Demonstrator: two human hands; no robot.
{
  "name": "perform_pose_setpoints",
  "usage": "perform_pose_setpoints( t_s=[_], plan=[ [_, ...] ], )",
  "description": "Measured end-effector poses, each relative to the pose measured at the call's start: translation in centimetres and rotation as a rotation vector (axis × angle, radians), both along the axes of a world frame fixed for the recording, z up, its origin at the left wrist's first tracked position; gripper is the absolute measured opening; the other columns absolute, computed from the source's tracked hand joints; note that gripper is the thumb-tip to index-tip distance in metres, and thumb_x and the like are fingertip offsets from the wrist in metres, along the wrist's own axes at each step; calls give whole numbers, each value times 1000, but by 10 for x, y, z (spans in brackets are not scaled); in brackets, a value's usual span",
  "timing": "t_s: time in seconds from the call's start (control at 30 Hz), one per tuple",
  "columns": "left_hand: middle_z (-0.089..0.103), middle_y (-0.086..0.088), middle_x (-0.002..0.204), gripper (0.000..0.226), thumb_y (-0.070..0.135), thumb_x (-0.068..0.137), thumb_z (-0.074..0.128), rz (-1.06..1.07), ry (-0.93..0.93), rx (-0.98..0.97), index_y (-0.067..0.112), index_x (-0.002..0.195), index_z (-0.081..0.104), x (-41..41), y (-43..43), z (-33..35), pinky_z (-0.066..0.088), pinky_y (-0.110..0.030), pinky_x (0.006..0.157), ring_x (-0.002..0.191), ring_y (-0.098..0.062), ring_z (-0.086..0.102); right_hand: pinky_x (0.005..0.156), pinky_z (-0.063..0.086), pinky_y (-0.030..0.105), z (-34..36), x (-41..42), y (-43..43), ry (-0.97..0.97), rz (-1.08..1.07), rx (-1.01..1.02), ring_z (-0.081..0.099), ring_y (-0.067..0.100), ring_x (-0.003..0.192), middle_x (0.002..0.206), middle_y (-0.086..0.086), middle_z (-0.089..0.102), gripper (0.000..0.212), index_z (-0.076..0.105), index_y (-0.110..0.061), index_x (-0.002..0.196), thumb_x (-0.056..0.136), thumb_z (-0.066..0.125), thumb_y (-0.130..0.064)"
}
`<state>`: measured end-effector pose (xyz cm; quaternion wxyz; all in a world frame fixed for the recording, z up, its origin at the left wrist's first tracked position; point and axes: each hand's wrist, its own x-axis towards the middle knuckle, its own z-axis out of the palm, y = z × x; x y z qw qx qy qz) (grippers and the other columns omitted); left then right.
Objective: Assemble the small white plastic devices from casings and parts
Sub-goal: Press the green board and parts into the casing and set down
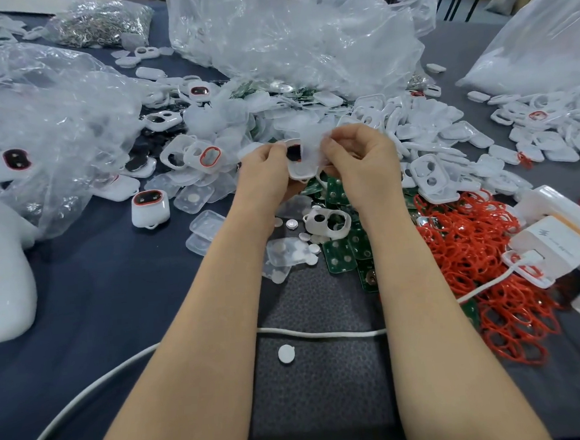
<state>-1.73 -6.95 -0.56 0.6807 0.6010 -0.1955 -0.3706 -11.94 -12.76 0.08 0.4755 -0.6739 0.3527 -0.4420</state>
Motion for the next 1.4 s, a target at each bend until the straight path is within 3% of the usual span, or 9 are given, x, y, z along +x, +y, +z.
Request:
perform_pose_setpoints(
  t_s=[0.07,0.17,0.27,0.43,0.57,0.73,0.93,1.2,1.4],
  plan=[
    [66,-4,89,26,19,101,41,1,1,2,20,84,60,0,-1,-1,54,-23,61,81,-17,64,81,55,32,0,2,1,51,-5,-44,64,10,81,83,-11,65,9,64,-26,85,88,67,-18],
    [65,-5,89,26,20,101,40,0,4,1,19,84,59,1,-2,-1,54,-25,65,83,-18,63,76,51,21,-1,4,3,128,-13,-98,58,1,75,79,-13,64,4,68,-20,92,88,67,-19],
    [64,-6,92,26,21,102,38,-4,-9,17,19,85,58,2,-2,-1,54,-25,63,84,-19,63,79,50,21,-4,7,5,198,-37,-167,59,5,80,83,-8,64,14,69,-14,101,89,66,-17],
    [67,-8,101,22,21,100,42,-34,-64,44,21,88,61,2,-2,-5,57,-30,70,87,-20,65,69,45,16,-7,10,8,219,-102,-248,55,3,71,74,-12,57,6,62,-14,89,87,67,-16],
    [68,-7,102,14,16,94,54,-66,-152,44,16,106,61,2,-2,-9,58,-37,84,92,-20,69,70,45,19,-9,12,9,242,-124,-286,57,10,74,76,-5,60,7,64,-8,90,87,66,-13],
    [69,-6,97,20,6,91,55,-60,-203,38,17,107,57,1,-2,-10,60,-31,75,81,-15,70,74,46,30,-11,13,9,275,-155,-315,57,20,81,83,5,62,9,58,-11,87,87,66,-16],
    [70,-8,99,20,3,92,51,-42,-224,18,19,103,55,0,-1,-9,57,-41,87,93,-22,69,71,44,24,-10,12,7,319,-139,-264,56,13,77,77,-6,56,12,61,-11,94,90,63,-21],
    [69,-10,103,13,11,92,57,-25,-209,4,17,103,58,-2,-1,-9,57,-39,85,97,-23,68,66,41,15,-8,12,8,317,-132,-260,56,11,74,76,-5,58,11,64,-8,94,91,61,-18],
    [67,-4,90,11,10,90,59,23,-169,16,21,92,56,1,-1,-7,59,-29,70,82,-17,68,79,55,37,7,-1,6,338,8,-100,65,19,80,82,-1,66,8,65,-15,90,90,63,-23]
  ],
)
